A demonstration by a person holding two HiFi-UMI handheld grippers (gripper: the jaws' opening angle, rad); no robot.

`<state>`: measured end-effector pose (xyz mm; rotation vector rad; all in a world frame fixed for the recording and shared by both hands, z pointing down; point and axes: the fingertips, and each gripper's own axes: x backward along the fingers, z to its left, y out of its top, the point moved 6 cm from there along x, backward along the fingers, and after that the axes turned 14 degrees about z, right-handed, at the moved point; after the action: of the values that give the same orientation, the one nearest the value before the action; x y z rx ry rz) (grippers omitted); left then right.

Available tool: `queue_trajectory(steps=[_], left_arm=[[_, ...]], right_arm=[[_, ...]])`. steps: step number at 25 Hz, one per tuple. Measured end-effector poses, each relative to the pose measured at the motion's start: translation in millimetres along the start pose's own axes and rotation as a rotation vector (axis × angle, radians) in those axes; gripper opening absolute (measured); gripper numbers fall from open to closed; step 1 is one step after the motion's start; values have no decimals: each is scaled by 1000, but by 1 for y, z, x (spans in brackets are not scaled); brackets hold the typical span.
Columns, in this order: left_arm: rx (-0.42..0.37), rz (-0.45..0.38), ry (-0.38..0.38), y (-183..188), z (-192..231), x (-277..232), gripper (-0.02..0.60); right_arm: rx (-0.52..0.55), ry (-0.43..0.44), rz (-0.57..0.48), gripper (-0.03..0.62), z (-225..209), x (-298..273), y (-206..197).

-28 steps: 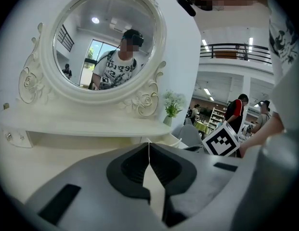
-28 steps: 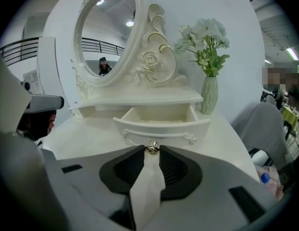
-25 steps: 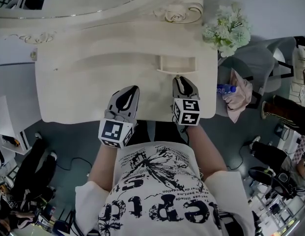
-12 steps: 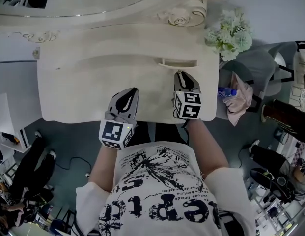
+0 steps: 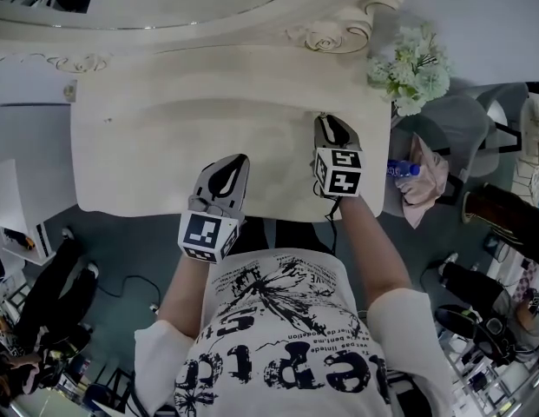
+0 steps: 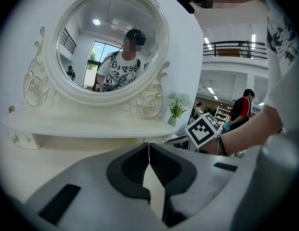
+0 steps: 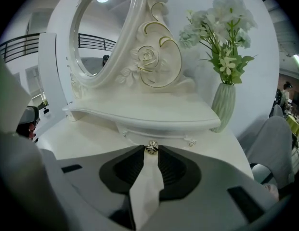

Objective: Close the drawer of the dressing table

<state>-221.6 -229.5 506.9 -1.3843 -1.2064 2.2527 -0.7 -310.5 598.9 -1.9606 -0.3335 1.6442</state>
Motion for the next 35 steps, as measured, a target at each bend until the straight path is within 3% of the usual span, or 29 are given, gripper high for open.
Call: queue_trajectory(steps=[12,18,23,26,30,35], left_arm=[[4,-13,48,5,8,8,20],[-14,-31,61,16,4,11,20],[-52,-87,62,38,-3,16,20],[-72,-121,62,51,-10,25,20],[-84,-178,55,68,-19,44,20],[-161,-252,78,94,-25,62,20]], right_arm=[[41,33,14,100,-3,-5,8],[23,57,6,100,8,23,3],[31,111,-148,87,23,69,16],[45,133,-251,44,30,103,27],[69,123,-372,29,34,144,44],[117,110,-522,18,35,185,65]])
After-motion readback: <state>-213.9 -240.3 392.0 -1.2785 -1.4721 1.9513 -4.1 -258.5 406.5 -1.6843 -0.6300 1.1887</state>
